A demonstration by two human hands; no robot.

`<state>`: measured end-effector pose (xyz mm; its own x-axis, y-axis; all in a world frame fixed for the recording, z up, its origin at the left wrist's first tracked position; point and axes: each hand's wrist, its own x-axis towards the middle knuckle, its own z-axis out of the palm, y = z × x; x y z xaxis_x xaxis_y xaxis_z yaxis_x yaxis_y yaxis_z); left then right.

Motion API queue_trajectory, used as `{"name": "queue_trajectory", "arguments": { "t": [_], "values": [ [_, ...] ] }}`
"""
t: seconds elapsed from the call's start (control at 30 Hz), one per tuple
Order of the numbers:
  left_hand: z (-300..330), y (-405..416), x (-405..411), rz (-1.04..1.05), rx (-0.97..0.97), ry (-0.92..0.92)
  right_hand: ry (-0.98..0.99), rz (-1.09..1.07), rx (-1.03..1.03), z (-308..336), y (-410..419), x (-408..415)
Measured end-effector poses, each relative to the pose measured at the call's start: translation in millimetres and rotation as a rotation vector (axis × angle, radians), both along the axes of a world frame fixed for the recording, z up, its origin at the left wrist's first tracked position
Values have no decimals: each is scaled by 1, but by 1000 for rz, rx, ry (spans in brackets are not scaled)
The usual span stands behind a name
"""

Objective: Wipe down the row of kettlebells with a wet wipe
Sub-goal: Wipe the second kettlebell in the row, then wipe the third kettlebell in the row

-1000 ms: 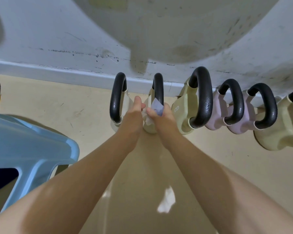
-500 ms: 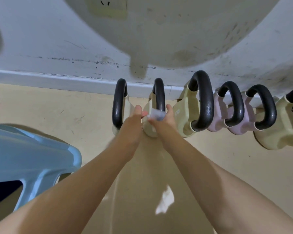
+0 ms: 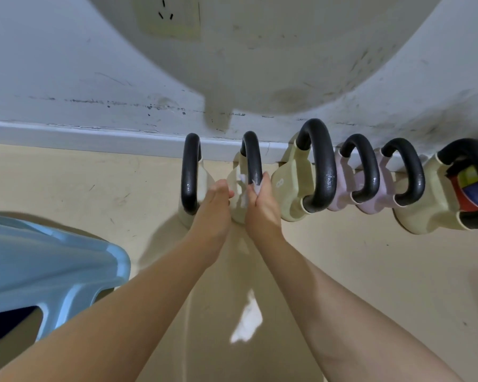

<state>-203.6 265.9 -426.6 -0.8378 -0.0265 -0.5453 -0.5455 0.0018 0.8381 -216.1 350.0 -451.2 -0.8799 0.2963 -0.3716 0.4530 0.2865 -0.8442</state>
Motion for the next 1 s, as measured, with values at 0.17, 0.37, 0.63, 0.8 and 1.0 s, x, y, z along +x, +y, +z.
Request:
{"name": "queue_trajectory", "arguments": {
  "t": [0.17,0.37,0.63,0.8,1.0],
  "values": [
    [18,19,-6,-61,-38,33,68,100,-9,10,38,22],
    [6,60,-3,-81,-434,480,286,-262,-28,47,106,43],
    [17,124,-4,-371,-329,304,221,-370,-141,31,146,14],
    [10,126,-5,-215,-117,221,51,-53,-376,-6,134,35],
    [8,137,-5,-195,-298,283,65,-27,-548,9,136,23]
  ]
}}
